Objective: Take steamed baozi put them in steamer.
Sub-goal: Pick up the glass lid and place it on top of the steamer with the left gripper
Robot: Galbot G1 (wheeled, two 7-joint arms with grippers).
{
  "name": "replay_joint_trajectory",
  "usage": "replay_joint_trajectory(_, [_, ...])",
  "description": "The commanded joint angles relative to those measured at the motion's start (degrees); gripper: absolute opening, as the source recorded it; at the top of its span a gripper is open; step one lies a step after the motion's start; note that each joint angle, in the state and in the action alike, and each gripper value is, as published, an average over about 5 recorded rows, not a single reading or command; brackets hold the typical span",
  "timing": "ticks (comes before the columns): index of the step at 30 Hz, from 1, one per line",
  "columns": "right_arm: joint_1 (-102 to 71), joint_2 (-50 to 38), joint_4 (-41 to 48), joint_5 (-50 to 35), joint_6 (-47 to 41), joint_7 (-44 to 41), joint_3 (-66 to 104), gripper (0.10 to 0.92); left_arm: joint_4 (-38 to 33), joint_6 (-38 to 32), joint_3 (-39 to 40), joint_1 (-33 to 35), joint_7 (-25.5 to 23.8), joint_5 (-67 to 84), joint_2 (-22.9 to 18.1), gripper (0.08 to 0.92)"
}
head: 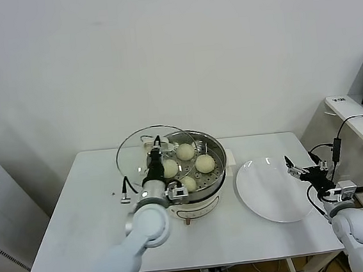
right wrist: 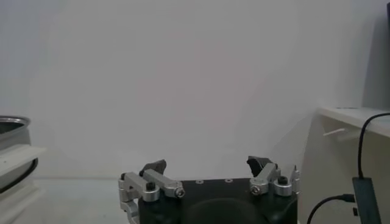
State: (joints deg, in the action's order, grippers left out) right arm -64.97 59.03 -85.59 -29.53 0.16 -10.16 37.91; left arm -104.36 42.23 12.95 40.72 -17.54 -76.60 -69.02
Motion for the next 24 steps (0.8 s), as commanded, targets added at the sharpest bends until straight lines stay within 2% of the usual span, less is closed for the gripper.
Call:
replay_joint_trajectory(1, [-0.1, 0.2, 0.3, 0.2, 0.1, -0.2, 0.2, 0.823, 6.0, 2.8, 2.5, -2.2, -1.1, -5.7, -8.3, 0.101])
replay_joint_trajectory(15, [0.0, 1.2, 1.4, 1.0, 0.5, -0.7, 0.2, 0.823, 9.2, 2.8, 1.6, -0.8, -0.7, -8.9, -15.4, 0.101])
replay_joint_trajectory(24, [0.0, 1.7, 1.9, 1.6, 0.7, -1.1, 0.2, 0.823, 10.6, 2.8, 0.4, 0.5, -0.4, -10.3, -17.8, 0.101])
